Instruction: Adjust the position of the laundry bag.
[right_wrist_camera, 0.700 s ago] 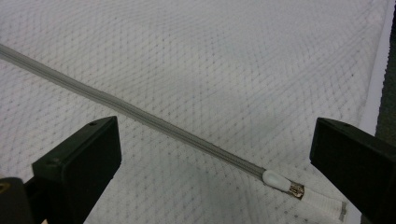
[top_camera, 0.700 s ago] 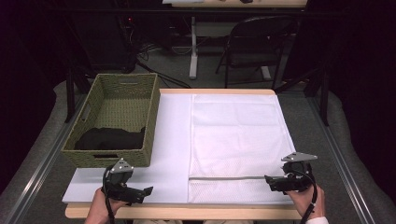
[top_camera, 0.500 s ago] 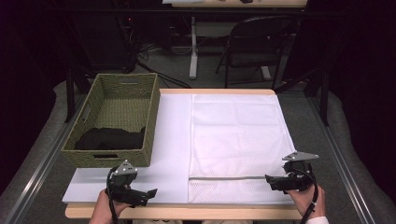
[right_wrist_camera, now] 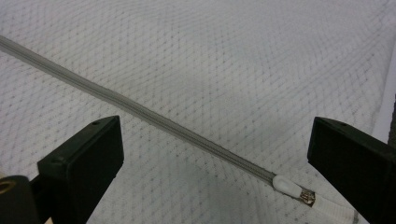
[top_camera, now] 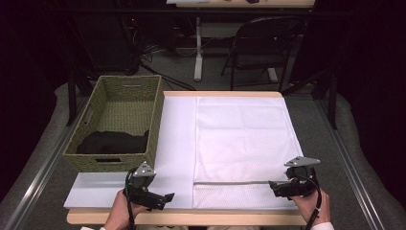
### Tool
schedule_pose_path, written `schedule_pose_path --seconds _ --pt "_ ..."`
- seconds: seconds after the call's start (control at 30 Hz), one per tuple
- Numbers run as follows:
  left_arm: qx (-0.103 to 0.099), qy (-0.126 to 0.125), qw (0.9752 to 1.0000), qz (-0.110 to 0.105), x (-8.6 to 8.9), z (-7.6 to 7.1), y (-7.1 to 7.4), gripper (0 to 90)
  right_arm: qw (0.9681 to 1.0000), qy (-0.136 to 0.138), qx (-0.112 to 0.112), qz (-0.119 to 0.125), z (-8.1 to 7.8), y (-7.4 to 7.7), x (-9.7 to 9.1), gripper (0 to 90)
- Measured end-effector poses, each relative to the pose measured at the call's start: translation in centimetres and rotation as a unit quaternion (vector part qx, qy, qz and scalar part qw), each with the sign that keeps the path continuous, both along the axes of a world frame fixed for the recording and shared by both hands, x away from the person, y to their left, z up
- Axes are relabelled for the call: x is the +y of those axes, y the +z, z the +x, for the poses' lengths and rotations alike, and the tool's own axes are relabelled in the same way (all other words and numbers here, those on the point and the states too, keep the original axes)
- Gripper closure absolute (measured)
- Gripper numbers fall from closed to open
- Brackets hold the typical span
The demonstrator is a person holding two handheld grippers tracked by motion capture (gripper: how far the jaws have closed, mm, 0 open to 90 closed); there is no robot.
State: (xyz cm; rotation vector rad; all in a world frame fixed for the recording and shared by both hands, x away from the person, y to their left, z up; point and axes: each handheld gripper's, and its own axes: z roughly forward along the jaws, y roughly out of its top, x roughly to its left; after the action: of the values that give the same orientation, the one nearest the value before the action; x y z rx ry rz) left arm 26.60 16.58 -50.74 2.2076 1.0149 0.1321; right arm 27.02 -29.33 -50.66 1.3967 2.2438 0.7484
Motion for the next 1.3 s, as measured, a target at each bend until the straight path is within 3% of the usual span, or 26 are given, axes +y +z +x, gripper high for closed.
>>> schedule_pose_path --seconds 0.23,0.6,0.83,1.0,1.1,1.3 --pt "-0.002 -0.010 0.9999 0.002 -2.1 1.6 -0.1 1.4 0.9998 0.005 0.011 0.016 0.3 -0.5 -0.3 3.9" --pt "-0.007 -0.015 0.9998 -0.008 -5.3 5.7 0.2 6.5 0.9998 0.011 0.014 0.011 0.3 -0.5 0.1 5.3" --pt "-0.003 0.006 0.9999 -0.008 -7.4 8.4 -0.3 17.1 0.9999 0.008 0.006 0.006 0.4 -0.4 0.2 7.8" --pt "-0.003 0.012 0.9999 0.000 -9.0 9.6 -1.1 33.9 0.9999 0.006 0.006 0.009 0.3 -0.5 0.1 9.3" --pt "0.006 0.012 0.9999 0.009 -9.6 10.6 -1.7 35.1 0.9999 0.004 0.007 0.009 0.3 -0.5 0.1 10.5" --pt "0.026 0.037 0.9988 0.021 -10.6 12.3 -2.8 40.9 0.9999 0.003 0.008 0.009 0.4 -0.6 0.0 11.4"
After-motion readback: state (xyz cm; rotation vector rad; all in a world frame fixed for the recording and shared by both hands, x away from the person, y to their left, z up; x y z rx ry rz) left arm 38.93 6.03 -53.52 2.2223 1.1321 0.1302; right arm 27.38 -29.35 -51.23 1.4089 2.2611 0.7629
